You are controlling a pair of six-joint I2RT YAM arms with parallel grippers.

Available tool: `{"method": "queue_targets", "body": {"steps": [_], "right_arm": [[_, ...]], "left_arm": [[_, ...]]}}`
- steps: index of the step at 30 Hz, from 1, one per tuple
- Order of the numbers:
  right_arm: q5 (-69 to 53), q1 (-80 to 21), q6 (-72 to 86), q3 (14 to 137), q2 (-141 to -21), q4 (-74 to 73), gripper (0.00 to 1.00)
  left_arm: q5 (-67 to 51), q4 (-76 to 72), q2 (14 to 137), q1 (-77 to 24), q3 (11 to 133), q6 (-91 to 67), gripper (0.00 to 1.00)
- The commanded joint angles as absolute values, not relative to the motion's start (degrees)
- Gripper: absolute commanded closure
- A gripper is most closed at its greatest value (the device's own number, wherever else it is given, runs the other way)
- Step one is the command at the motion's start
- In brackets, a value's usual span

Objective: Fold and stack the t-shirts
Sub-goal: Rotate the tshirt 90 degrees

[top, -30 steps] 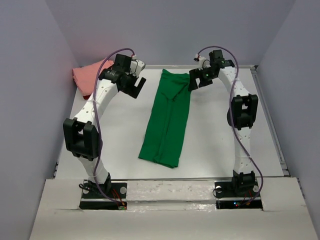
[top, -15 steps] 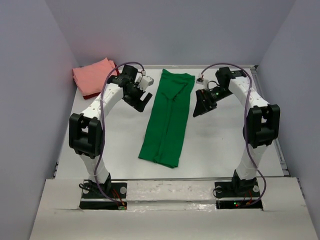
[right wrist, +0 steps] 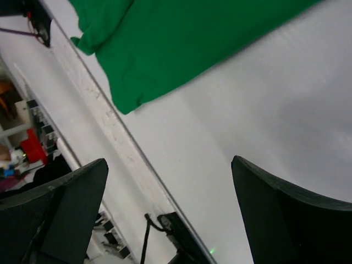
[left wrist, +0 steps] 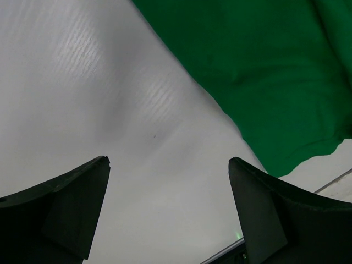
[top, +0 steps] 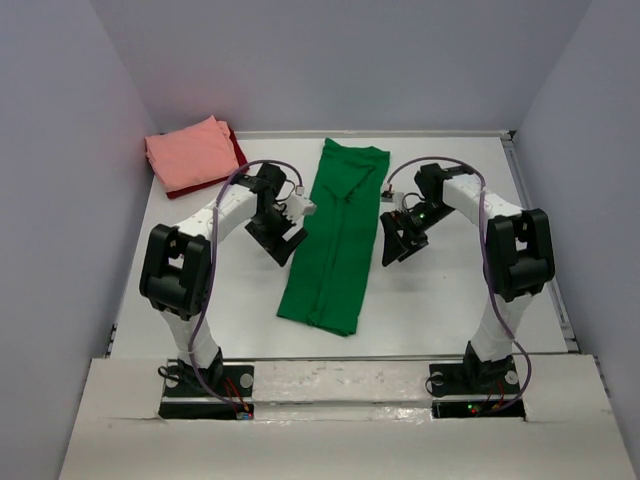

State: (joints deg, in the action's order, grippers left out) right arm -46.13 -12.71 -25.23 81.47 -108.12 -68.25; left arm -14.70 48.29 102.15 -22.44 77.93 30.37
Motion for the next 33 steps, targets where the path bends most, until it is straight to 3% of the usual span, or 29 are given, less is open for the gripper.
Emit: {"method": "queue_targets", "body": {"steps": [1, 7, 11, 19, 25, 33], "right_arm": [[-41.0, -12.6, -19.5, 87.2, -111.8, -56.9, 0.0], [-41.7, -13.6, -21.0, 99.7, -123.3, -57.3, 0.0], [-45.8, -16.0, -24.3, 111.4, -130.8, -65.3, 0.0], [-48.9, -20.5, -28.5, 123.9, -128.7, -73.1, 0.0], [-46.1, -22.2, -26.8, 117.4, -119.9, -73.5, 0.0], [-58.4, -23.9, -34.1, 103.4, -116.4, -83.4, 0.0]], "left_arm": [[-16.4, 49.2, 98.1, -22.6, 77.3, 30.9, 0.01], [-19.1, 47.7, 96.7, -22.8, 75.8, 30.2, 0.01], [-24.8, 48.3, 96.1, -23.2, 76.8, 31.6, 0.01], [-24.7, 48.8, 96.8, -23.9, 78.6, 32.3, 0.01], [-23.6, 49.1, 97.0, -23.8, 79.5, 32.4, 0.01], [-22.9, 49.4, 97.6, -23.8, 81.0, 31.8, 0.01]]}}
